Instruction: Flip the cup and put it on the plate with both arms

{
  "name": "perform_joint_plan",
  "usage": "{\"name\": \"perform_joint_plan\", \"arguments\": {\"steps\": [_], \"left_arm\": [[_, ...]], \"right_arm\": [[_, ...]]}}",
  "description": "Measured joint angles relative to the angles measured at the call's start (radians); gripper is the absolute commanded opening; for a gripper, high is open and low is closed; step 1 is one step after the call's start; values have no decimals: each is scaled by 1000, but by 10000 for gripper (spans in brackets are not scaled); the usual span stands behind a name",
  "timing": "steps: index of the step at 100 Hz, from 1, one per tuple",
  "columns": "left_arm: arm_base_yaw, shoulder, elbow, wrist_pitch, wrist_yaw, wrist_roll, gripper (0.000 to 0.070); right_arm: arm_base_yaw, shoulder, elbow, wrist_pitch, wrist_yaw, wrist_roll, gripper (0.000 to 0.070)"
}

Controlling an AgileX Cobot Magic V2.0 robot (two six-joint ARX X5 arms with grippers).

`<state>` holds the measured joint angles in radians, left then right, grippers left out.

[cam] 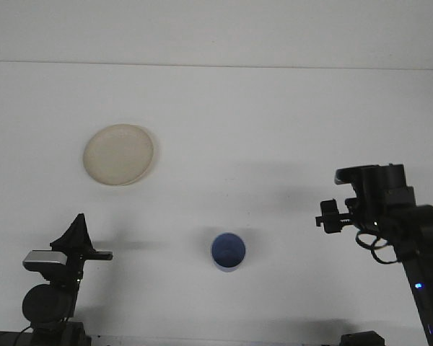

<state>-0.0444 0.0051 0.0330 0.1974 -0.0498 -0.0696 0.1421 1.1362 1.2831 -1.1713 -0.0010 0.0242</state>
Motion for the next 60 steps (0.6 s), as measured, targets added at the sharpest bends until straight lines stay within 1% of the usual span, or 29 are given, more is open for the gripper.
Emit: {"name": "perform_joint_plan", "arguments": {"steps": [8,19,42,52,60], "left_arm": [[0,0,0,0,0,0,11],[0,0,0,0,0,0,11],[0,0,0,0,0,0,11],[0,0,0,0,0,0,11],[0,0,0,0,0,0,11]], "right_arm": [[-33,-99,-100,66,0,-12,485],[-41,-244,-248,175,-3,-28,485],[-39,-515,-552,455,-4,-27,483],[-37,-613,-660,597,-4,-27,483],[-37,-670,-715,689,-4,-27,483]]}}
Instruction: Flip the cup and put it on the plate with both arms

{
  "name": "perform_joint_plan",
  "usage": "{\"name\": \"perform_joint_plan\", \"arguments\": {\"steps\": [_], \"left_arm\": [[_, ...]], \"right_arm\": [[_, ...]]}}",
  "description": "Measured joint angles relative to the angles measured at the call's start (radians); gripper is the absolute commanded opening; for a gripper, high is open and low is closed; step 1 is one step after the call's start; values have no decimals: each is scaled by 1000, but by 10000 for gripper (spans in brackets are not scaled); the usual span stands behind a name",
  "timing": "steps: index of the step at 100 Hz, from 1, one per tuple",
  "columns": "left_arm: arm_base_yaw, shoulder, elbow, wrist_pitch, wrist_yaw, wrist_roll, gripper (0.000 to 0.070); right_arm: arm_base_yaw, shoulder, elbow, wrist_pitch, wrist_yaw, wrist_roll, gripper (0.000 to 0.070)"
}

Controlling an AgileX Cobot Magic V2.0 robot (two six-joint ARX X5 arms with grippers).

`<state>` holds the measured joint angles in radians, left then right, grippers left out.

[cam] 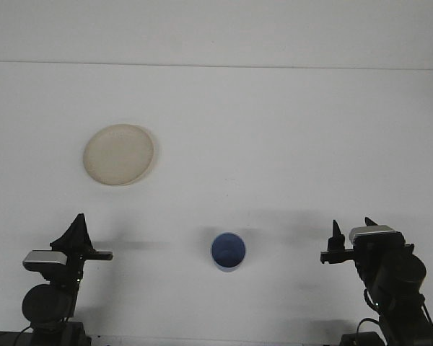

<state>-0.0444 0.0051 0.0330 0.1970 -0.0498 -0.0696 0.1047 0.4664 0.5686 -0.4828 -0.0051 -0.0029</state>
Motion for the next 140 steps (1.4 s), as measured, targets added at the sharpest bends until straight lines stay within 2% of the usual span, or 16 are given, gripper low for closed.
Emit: {"name": "perform_joint_plan", "arguments": {"steps": [17,27,111,128,140], "left_arm": [[0,0,0,0,0,0,11],[0,0,0,0,0,0,11],[0,0,0,0,0,-2,11],[0,0,21,-90,0,-30,11],[0,11,120,-178,0,-42,11]], "right_arm": [[0,-27,-1,127,10,-10,481],[0,-15,-1,132,33,-29,481],[0,9,-1,144,32,-43,482],[0,9,-1,144,32,-43,481],[0,9,-1,144,32,-43,481]]}}
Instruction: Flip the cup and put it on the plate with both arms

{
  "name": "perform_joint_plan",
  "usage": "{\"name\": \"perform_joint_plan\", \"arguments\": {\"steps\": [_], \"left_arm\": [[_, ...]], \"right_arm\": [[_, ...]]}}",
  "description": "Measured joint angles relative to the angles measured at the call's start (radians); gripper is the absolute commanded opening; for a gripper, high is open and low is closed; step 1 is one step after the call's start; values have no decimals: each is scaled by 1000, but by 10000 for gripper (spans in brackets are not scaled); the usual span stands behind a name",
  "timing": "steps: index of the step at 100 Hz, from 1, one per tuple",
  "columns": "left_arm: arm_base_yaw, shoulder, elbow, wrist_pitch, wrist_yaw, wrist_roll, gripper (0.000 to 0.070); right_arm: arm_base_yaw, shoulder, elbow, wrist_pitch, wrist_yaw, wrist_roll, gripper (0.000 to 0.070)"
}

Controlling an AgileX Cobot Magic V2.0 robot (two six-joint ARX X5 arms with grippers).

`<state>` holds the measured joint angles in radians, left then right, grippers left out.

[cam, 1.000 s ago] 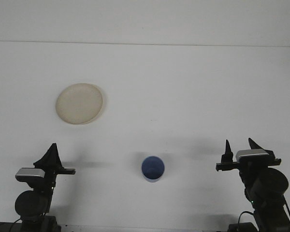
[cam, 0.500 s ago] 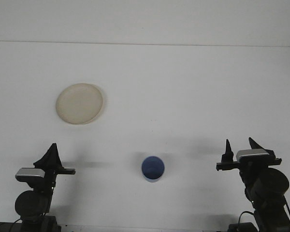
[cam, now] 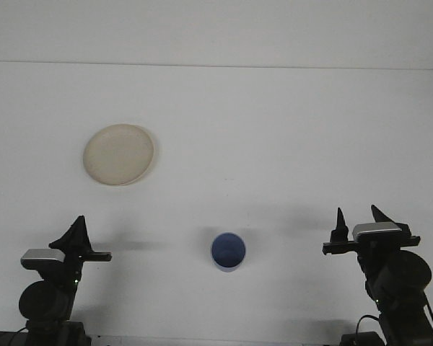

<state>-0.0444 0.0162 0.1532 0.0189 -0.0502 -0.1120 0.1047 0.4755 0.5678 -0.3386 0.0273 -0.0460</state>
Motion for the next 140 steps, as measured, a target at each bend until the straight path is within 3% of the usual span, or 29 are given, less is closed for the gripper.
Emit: {"name": "perform_joint_plan", "arguments": {"steps": [32,73,89,117,121,125,140], "left_arm": [[0,248,460,-367,80,-34,11],[0,743,895,-821,84,-3,11],[0,859,904,-907,84,33,11],[0,892,904,-894,84,43,22],[0,892,904,-887,84,43,51],[0,891,904,-887,84,43,125],[0,888,904,-886,84,42,519]], "right_arm": [[0,0,0,0,0,0,481],[0,0,0,0,0,0,481],[0,0,0,0,1,0,481],[0,0,0,0,1,0,481],[0,0,0,0,1,0,481],[0,0,0,0,1,0,481],[0,0,0,0,2,0,481]]}}
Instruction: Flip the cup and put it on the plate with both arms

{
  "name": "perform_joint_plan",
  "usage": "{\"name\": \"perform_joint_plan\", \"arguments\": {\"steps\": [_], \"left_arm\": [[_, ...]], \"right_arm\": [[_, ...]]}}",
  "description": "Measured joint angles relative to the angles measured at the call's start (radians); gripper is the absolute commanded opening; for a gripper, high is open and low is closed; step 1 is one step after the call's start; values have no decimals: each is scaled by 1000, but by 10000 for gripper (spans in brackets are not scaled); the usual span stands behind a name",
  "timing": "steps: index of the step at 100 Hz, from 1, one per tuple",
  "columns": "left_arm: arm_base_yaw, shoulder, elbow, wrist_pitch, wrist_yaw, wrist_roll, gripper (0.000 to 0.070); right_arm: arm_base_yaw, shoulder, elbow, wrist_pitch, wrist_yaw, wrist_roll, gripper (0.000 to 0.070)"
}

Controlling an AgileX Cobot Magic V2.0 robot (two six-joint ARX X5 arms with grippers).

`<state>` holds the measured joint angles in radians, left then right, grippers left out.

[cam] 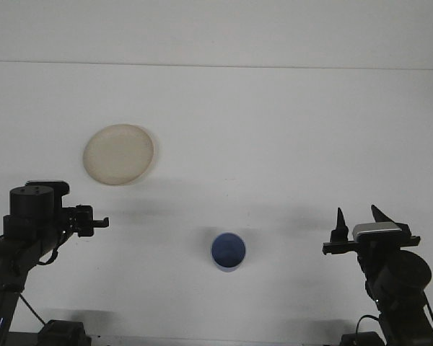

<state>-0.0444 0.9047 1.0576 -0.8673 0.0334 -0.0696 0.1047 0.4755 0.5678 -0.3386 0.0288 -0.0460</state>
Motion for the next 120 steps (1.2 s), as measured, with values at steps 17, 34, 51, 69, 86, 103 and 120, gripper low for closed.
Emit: {"name": "perform_joint_plan", "arguments": {"steps": [17,34,51,69,86,103,120], "left_arm": [[0,-1,0,0,0,0,595],[-3,0,1,0,18,0,595],[-66,47,58,-8,68,-12,595],[-215,163,160,-39,70,-42,595],[-383,307,261,-42,70,-54,595],[-543,444,345,-41,71,-65,595],[-668,552,387,-38,71,-74,595]], "right_arm": [[0,0,0,0,2,0,481],[0,0,0,8,2,0,481],[0,0,0,8,2,0,481],[0,0,0,8,2,0,481],[0,0,0,8,2,-1,481],[0,0,0,8,2,-1,481],[0,0,0,8,2,-2,481]]}}
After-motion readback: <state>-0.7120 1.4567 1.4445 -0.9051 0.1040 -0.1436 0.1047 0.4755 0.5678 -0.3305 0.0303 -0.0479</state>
